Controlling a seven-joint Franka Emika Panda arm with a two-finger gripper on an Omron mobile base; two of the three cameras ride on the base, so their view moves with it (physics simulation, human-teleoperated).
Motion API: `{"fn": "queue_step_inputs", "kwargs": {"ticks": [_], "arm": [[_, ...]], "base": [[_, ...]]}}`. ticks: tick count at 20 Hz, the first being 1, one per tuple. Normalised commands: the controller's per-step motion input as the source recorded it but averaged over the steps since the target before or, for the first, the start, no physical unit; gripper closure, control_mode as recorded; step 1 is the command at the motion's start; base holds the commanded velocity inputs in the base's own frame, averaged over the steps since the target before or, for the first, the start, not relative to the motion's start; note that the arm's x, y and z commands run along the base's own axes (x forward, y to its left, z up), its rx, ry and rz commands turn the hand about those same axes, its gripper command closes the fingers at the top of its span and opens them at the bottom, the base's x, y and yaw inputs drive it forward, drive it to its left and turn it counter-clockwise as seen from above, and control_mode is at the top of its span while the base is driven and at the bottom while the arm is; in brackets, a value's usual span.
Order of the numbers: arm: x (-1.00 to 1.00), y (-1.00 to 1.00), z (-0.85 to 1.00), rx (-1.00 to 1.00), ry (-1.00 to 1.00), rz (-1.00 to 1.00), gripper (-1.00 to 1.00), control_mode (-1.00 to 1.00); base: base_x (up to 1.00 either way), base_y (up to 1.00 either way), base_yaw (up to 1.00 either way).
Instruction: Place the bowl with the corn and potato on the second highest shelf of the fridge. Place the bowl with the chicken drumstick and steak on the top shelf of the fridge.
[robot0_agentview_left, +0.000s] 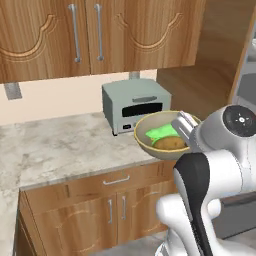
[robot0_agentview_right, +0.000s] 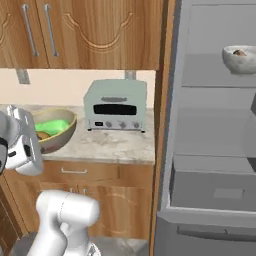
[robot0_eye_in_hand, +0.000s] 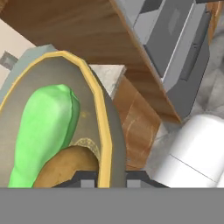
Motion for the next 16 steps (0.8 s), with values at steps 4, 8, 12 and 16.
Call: {"fn": "queue_step_inputs", "kwargs": {"ticks": [4,8,12,16], "arm": [[0.0,0.0,0.0,0.0,0.0,0.0,1.0,1.0],[0.0,0.0,0.0,0.0,0.0,0.0,1.0,1.0],[0.0,0.0,0.0,0.0,0.0,0.0,1.0,1.0],[0.0,0.0,0.0,0.0,0.0,0.0,1.0,1.0]], "base": [[-0.38,-1.0,-0.3],[0.11,-1.0,-0.25],[0.38,-0.96,-0.04],[0.3,-0.81,0.0]]}}
